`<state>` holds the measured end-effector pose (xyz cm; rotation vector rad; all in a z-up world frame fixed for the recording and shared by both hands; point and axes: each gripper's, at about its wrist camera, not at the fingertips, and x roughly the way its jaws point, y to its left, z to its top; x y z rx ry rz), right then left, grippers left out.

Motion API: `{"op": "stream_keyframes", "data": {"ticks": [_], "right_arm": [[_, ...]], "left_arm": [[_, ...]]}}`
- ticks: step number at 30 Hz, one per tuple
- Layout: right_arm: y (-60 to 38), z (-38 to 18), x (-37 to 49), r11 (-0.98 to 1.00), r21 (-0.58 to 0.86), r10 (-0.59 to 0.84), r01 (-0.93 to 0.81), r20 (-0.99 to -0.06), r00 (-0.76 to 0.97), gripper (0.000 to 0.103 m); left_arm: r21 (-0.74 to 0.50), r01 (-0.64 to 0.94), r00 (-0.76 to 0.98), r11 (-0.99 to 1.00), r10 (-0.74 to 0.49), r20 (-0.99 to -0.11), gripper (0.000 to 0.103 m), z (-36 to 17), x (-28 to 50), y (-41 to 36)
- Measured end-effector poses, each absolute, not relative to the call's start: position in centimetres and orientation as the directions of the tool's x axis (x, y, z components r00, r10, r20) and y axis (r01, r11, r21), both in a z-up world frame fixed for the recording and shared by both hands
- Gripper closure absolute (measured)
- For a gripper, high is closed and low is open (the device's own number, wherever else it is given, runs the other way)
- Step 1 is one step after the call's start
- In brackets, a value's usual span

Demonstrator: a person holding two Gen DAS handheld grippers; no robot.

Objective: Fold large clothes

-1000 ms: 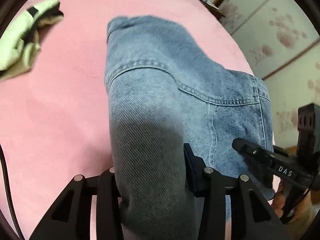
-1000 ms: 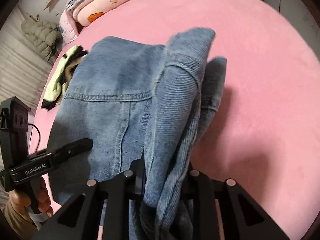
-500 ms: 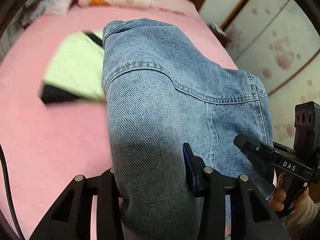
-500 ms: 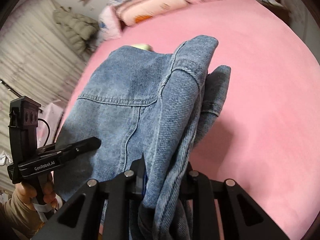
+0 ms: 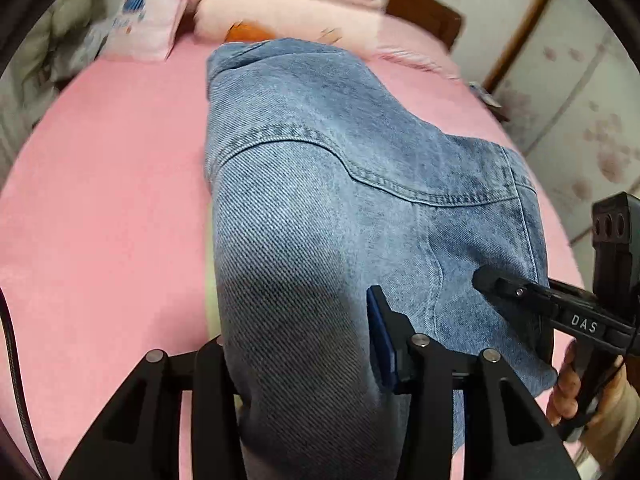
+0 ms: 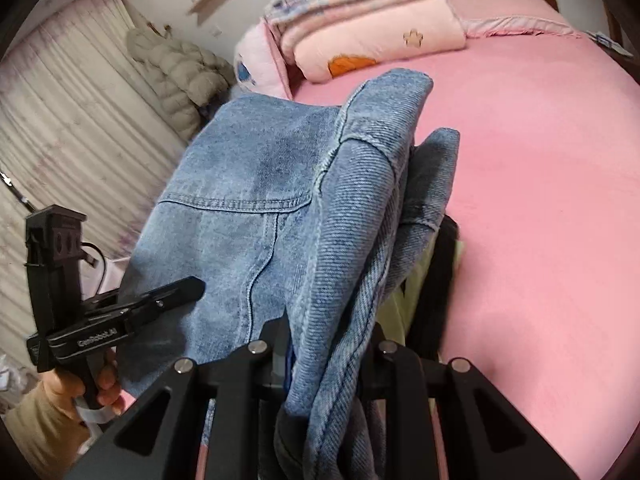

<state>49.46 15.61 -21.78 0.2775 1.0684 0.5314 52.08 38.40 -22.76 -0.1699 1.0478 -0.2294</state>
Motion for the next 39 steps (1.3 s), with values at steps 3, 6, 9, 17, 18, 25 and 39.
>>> {"op": "stream_keyframes", "data": {"ticks": [3, 6, 9, 17, 18, 25, 39], "right_arm": [[17.6, -26.1, 51.8, 0.895, 0.36, 0.434, -0.262, -0.835, 0.338, 0.077], [18.4, -29.1, 52.6, 0.93, 0.256, 0.336, -0.264, -0.883, 0.327, 0.055], [17.7, -29.3, 52.7, 0.939, 0.229, 0.311, -0.257, -0.884, 0.348, 0.031], [14.2, -26.0, 47.6, 0.959, 0.178, 0.256, -0.22, -0.879, 0.403, 0.027], [14.3, -25.6, 47.2, 0.96, 0.179, 0.255, -0.215, -0.877, 0.408, 0.027], [9.9, -19.6, 40.5, 0.952, 0.252, 0.303, -0.175, -0.864, 0.403, 0.027], [0.0, 0.0, 23.0, 0.89, 0.391, 0.457, -0.236, -0.773, 0.441, 0.027]], "left_arm": [[-0.211, 0.049, 0.426, 0.976, -0.212, -0.88, 0.043, -27.9, 54.9, 38.0], [-0.135, -0.004, 0.485, 0.991, -0.116, -0.867, 0.007, -29.8, 54.6, 38.5], [-0.172, -0.039, 0.506, 0.984, -0.128, -0.853, 0.0, -30.5, 54.0, 39.9], [0.002, -0.053, 0.541, 0.999, 0.03, -0.841, 0.0, -27.3, 51.4, 37.3], [0.009, -0.052, 0.546, 0.999, 0.036, -0.837, 0.001, -26.8, 50.7, 36.8], [-0.059, -0.029, 0.572, 0.998, -0.032, -0.82, 0.001, -19.8, 44.7, 31.0], [-0.187, -0.049, 0.583, 0.981, -0.123, -0.803, 0.001, -2.8, 22.3, 18.3]]}}
